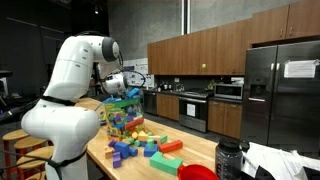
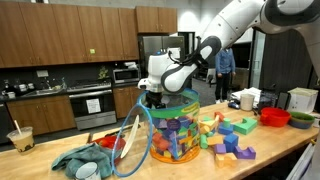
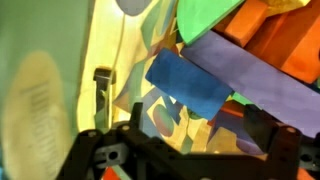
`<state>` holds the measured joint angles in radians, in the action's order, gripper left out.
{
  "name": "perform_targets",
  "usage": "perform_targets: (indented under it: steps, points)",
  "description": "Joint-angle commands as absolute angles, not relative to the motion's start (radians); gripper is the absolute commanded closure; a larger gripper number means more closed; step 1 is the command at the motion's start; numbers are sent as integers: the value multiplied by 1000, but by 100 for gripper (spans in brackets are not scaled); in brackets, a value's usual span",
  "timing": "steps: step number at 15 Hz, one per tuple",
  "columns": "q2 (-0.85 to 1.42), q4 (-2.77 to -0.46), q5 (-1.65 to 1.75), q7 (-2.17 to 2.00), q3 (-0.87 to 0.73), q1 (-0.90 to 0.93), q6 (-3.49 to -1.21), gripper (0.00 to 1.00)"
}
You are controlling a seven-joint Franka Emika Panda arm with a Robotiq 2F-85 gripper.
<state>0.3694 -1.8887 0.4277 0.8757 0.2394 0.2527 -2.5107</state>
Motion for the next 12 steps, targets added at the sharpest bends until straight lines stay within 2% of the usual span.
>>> perform_targets:
  steps: [1,12]
  points:
    - [374,-1883,444,907,236,243,-2576,0]
    - [390,-1936,417,933,248,242,-2556,0]
